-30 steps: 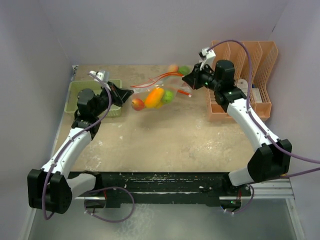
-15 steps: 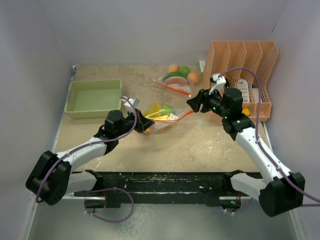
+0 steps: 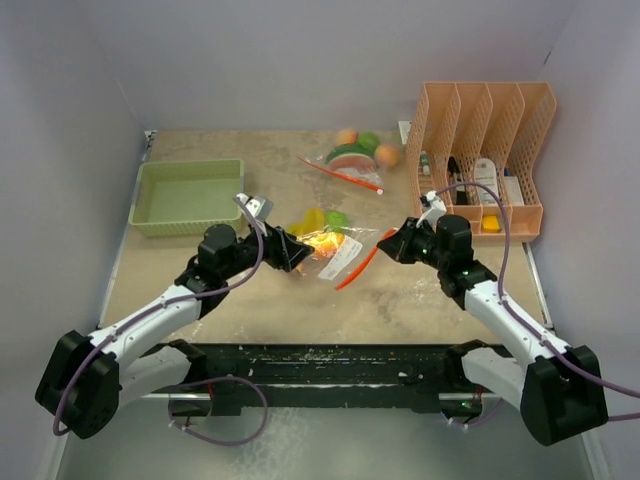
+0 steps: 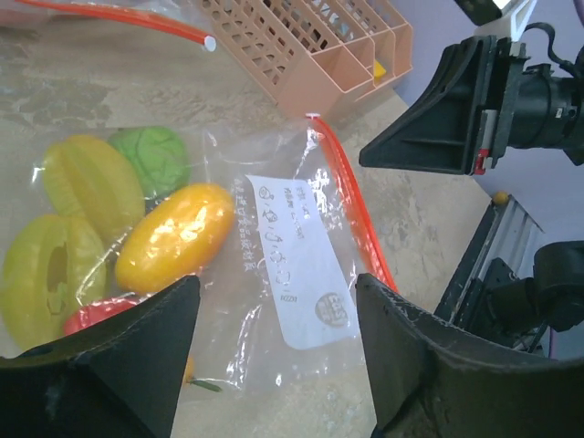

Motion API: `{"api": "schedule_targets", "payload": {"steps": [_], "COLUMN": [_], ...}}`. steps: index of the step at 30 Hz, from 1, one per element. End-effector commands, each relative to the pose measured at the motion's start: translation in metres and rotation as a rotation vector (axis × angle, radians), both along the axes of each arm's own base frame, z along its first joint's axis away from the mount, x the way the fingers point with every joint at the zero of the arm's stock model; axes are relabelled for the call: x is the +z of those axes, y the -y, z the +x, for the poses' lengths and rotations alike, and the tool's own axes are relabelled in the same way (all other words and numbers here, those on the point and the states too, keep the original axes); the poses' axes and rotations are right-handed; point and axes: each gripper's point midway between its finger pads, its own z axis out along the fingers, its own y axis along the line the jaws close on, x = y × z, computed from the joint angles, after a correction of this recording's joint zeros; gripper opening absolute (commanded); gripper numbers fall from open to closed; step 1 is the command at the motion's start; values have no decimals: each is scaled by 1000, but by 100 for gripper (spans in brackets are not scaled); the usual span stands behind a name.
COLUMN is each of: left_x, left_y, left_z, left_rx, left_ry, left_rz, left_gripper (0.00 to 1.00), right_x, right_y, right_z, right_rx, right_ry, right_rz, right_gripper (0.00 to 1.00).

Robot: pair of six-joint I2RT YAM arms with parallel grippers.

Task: Open the zip-top bag and remove the fake food
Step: Open the zipper of the food storage bag at the center of the board.

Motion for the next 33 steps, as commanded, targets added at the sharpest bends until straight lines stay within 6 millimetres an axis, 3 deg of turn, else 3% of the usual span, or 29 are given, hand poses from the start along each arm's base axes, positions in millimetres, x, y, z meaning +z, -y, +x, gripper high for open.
{"api": "schedule_targets", "payload": {"steps": [1, 4, 7, 10, 14, 17, 18, 23, 27, 33], "left_x": [30, 28, 27, 20, 0, -27, -44, -68, -77, -91], "left_y": [5, 16, 43, 76, 121, 149, 152, 164, 168, 161], "left_z": [1, 8, 14, 13, 3, -14, -15, -24, -22, -13], "left_rx": [-29, -36, -60, -87, -124, -137, -112, 22, 94, 156], "left_ry": [81, 77, 86, 96, 129, 166, 166, 213, 227, 227], "left_rz": [8, 52, 127, 211, 361, 519, 597, 794, 883, 981], "left_gripper": [76, 79, 81, 82, 85, 87, 88, 86, 84, 81], "right_x": [19, 11, 2, -5, -14, -27, -33, -44, -41, -30], "right_y": [-7, -5, -3, 0, 18, 40, 49, 85, 106, 121], "right_z": [6, 6, 3, -4, -6, -6, -5, -1, 3, 5], "right_rx": [-4, -14, -26, -37, -162, -294, -349, -537, -621, -644], "right_ry": [60, 43, 18, -18, -64, -128, -158, -252, -276, -252], "right_rz": [79, 70, 64, 66, 54, 13, -6, -113, -134, -90], "right_gripper": [8, 9, 28, 40, 46, 56, 58, 64, 63, 61]}}
